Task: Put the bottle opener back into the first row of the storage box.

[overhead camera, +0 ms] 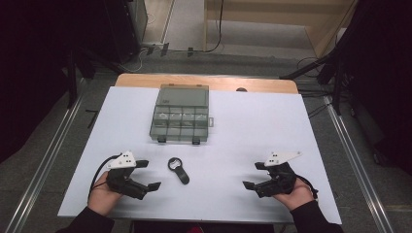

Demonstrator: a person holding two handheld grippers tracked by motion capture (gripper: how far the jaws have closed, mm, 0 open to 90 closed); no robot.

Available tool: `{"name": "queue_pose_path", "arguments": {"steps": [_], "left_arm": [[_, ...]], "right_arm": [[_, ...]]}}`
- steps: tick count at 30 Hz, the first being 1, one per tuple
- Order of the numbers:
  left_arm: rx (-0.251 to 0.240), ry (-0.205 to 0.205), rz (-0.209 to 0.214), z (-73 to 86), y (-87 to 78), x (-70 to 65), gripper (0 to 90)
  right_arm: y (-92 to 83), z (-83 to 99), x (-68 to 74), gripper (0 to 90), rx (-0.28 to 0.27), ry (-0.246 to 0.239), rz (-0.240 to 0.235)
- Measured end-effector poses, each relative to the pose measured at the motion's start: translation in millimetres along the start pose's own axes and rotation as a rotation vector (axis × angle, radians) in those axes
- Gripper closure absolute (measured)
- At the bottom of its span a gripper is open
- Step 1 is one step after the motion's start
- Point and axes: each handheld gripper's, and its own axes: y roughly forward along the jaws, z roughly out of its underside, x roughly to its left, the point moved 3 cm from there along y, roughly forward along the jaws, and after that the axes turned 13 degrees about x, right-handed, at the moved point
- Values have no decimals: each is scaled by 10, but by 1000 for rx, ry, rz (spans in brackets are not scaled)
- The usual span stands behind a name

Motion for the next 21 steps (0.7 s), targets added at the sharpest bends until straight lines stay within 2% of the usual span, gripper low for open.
{"name": "queue_pose_path", "arguments": {"steps": [8, 21], "left_arm": [[2, -1, 11, 16, -20, -7, 46], [5, 0, 5, 21, -23, -12, 46]], "right_arm": [[-9, 9, -27, 173, -4, -8, -14], [-9, 0, -37, 176, -12, -7, -23]]}}
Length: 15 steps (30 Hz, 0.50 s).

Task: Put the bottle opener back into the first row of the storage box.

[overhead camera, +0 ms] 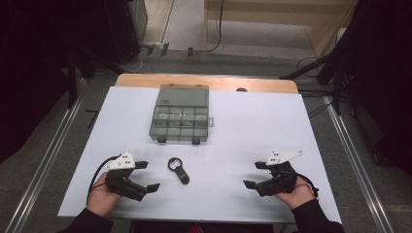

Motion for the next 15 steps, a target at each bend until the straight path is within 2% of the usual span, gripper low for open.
{"name": "queue_pose_path", "arguments": {"steps": [15], "left_arm": [[6, 1, 1, -3, 3, 3, 46]], "right_arm": [[13, -5, 4, 176, -9, -8, -2]]}}
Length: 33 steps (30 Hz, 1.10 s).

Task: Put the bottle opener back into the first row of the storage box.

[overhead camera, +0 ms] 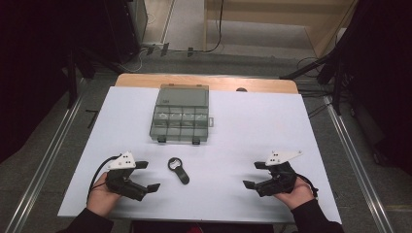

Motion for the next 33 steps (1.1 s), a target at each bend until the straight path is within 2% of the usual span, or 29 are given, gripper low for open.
{"name": "queue_pose_path", "arguments": {"steps": [28, 33], "left_arm": [[-9, -6, 4, 0, -7, 6, 46], [-11, -4, 5, -1, -10, 5, 46]], "right_arm": [[35, 11, -15, 176, -4, -9, -12], [52, -16, -40, 176, -17, -22, -28]]}}
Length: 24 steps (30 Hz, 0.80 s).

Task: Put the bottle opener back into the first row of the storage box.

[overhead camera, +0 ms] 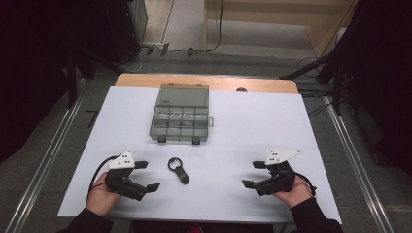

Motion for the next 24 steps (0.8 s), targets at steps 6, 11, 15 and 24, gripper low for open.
{"name": "queue_pose_path", "arguments": {"steps": [6, 11, 15, 24], "left_arm": [[-2, 1, -1, 0, -1, 0, 46], [-3, 1, -3, 2, -4, 3, 46], [-3, 1, -3, 1, -5, 3, 46], [-5, 1, -3, 0, -2, 1, 46]], "right_arm": [[40, -60, 1, 176, -2, -25, -14], [75, -123, 5, 176, -5, -42, -32], [107, -165, 12, 176, -2, -53, -43], [161, -285, 30, 176, -9, -78, -65]]}}
